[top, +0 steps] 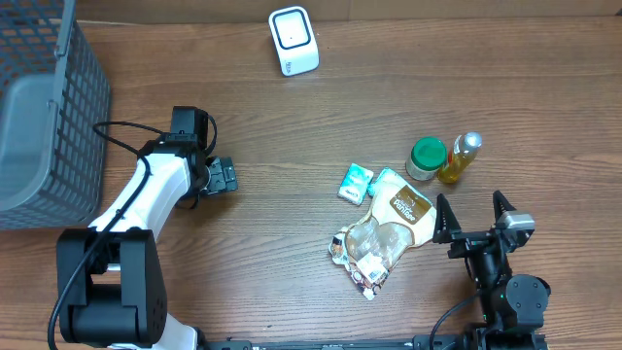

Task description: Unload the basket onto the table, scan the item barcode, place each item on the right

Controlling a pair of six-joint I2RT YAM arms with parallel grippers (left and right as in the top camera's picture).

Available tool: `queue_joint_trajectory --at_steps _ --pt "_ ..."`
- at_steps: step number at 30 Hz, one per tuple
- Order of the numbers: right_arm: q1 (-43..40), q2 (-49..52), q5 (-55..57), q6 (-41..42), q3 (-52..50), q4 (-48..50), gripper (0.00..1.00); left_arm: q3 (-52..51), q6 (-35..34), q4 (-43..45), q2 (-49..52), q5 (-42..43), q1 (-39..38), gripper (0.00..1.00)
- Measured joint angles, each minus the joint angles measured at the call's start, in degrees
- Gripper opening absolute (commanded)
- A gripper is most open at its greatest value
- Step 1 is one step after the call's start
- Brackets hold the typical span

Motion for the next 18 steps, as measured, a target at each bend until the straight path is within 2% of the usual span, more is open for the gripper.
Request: queue_joint_trajectory --at_steps 18 --pt "6.2 0.0 0.7 -2.8 0.0 0.0 1.0 0.0 0.0 0.0 0.0 0.0 0.0 1.0"
